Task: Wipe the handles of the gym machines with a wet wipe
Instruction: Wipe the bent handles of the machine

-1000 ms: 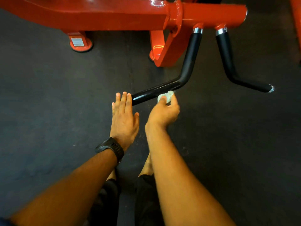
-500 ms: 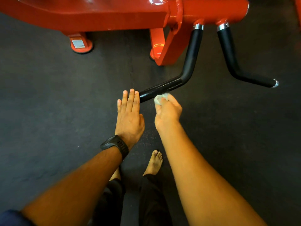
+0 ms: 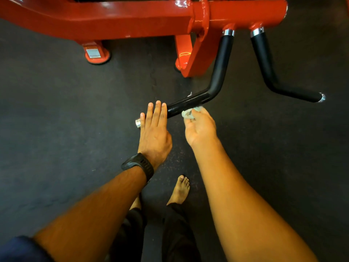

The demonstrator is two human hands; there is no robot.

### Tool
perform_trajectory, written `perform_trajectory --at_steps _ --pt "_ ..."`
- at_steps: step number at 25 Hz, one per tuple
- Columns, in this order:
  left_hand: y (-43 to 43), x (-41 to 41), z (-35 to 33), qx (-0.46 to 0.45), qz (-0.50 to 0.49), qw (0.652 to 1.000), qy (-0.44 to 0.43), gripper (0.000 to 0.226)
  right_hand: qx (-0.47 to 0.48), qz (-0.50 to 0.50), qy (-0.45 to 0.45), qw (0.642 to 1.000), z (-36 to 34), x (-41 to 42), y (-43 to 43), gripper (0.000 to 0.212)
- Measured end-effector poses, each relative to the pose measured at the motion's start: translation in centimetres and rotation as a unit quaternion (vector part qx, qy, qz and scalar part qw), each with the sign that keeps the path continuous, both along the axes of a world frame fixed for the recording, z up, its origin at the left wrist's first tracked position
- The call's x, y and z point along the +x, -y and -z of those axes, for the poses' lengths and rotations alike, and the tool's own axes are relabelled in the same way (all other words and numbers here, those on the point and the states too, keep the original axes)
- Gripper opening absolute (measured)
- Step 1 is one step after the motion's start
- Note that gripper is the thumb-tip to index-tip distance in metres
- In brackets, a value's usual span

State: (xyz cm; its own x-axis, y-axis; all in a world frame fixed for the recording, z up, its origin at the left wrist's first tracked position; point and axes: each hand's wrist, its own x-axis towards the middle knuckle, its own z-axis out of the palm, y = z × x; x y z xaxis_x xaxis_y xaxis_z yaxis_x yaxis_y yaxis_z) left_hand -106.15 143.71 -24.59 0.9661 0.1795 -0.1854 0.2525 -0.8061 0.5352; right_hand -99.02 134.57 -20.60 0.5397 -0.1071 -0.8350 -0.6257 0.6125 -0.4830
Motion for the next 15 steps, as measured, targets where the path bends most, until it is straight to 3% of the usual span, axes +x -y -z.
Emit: perform_trajectory --at_steps 2,4,6,7,8,9,10,13,14,15 --pt "0.0 0.0 -0.1 0.001 0.000 1.000 -0.002 0.082 0.004 -0.017 0.000 1.000 -0.3 -0.3 0.0 0.025" --pt "0.1 0.0 -0.1 0.000 -0.003 1.000 0.001 0.083 -0.054 -0.025 0.006 0.998 -0.1 -0.2 0.4 0.023" --pt "0.2 0.0 0.0 0.000 -0.006 1.000 0.004 0.083 -0.215 0.001 0.086 0.973 -0.2 0.2 0.5 0.026" --pt "0.2 0.0 0.2 0.000 -0.006 1.000 0.006 0.083 -0.315 0.010 0.116 0.942 -0.4 0.4 0.3 0.031" --pt "0.2 0.0 0.3 0.000 -0.006 1.000 0.007 0.083 -0.421 -0.009 0.163 0.892 -0.6 0.1 0.1 0.037" --pt "0.2 0.0 0.3 -0.001 -0.007 1.000 0.008 0.084 -0.532 -0.070 0.225 0.814 -0.6 -0.8 -0.4 0.042" --pt "0.2 0.0 0.3 -0.004 -0.008 1.000 0.008 0.085 -0.584 -0.149 0.328 0.727 -0.1 -1.6 -0.8 0.045" --pt "0.1 -0.1 0.0 -0.015 -0.001 1.000 0.007 0.085 -0.622 -0.406 0.476 0.470 2.3 -0.6 1.8 0.046" --pt "0.0 -0.1 0.0 -0.016 0.005 1.000 0.008 0.085 -0.637 -0.438 0.482 0.412 2.6 0.4 3.1 0.043" --pt "-0.1 -0.1 0.0 -0.015 0.008 1.000 0.010 0.085 -0.654 -0.445 0.473 0.388 2.5 1.3 4.1 0.039"
